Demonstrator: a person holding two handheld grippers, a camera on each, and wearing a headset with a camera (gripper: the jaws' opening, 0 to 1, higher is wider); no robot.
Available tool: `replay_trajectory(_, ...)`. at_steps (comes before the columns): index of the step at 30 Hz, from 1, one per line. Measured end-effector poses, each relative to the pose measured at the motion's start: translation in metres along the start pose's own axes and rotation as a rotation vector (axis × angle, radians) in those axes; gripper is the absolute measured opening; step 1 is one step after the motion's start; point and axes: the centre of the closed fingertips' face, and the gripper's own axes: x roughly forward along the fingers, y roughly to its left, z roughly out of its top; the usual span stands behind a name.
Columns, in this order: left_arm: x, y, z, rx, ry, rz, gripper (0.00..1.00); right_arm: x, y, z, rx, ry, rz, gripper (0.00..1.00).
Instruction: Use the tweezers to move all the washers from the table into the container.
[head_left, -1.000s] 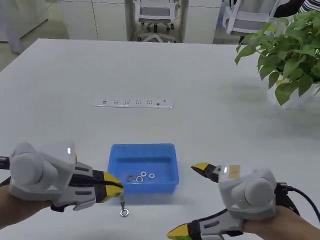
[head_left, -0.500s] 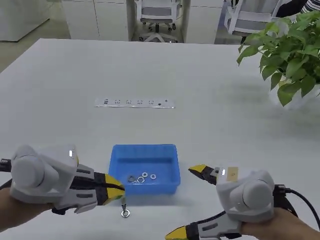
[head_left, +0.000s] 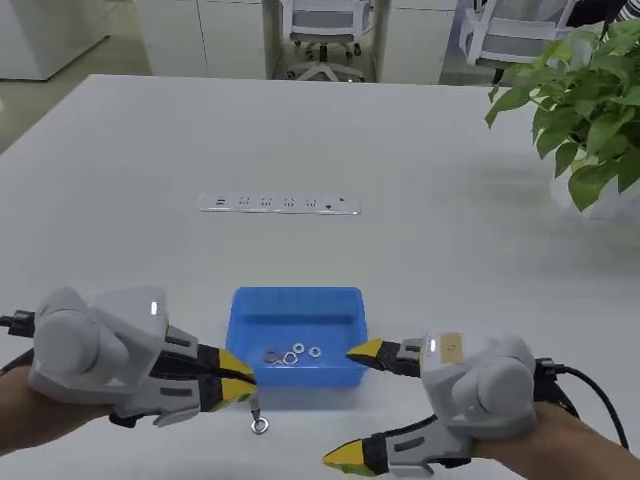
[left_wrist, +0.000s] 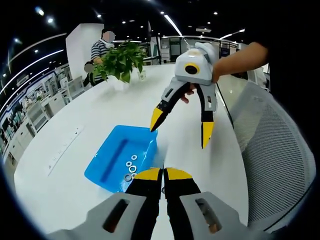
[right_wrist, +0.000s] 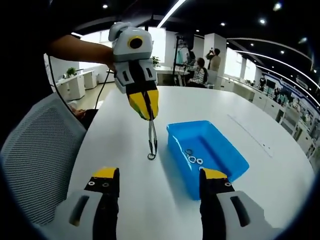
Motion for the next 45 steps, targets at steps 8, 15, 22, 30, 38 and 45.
replay_trajectory(8, -0.001, 0.000, -0.001, 0.005, 0.006, 0.006, 0.05, 0.020, 0.005, 0.007, -0.048, -0.003, 0.070, 0.51)
replay_trajectory(15, 0.000, 0.000, 0.000, -0.008, -0.001, 0.016, 0.05, 0.040, 0.007, 0.014, -0.090, -0.007, 0.118, 0.42)
replay_trajectory(22, -0.001, -0.002, 0.000, -0.014, -0.004, 0.020, 0.05, 0.059, 0.008, 0.017, -0.136, 0.002, 0.164, 0.35)
replay_trajectory(30, -0.003, -0.001, -0.002, -0.023, 0.000, 0.027, 0.05, 0.076, 0.012, 0.015, -0.187, 0.027, 0.211, 0.28)
replay_trajectory(38, -0.001, 0.000, 0.000, -0.040, -0.005, 0.028, 0.05, 0.087, 0.014, 0.014, -0.241, 0.055, 0.257, 0.21)
replay_trajectory(45, 0.001, -0.002, 0.001, -0.041, -0.008, 0.017, 0.05, 0.089, 0.016, 0.012, -0.269, 0.074, 0.290, 0.13)
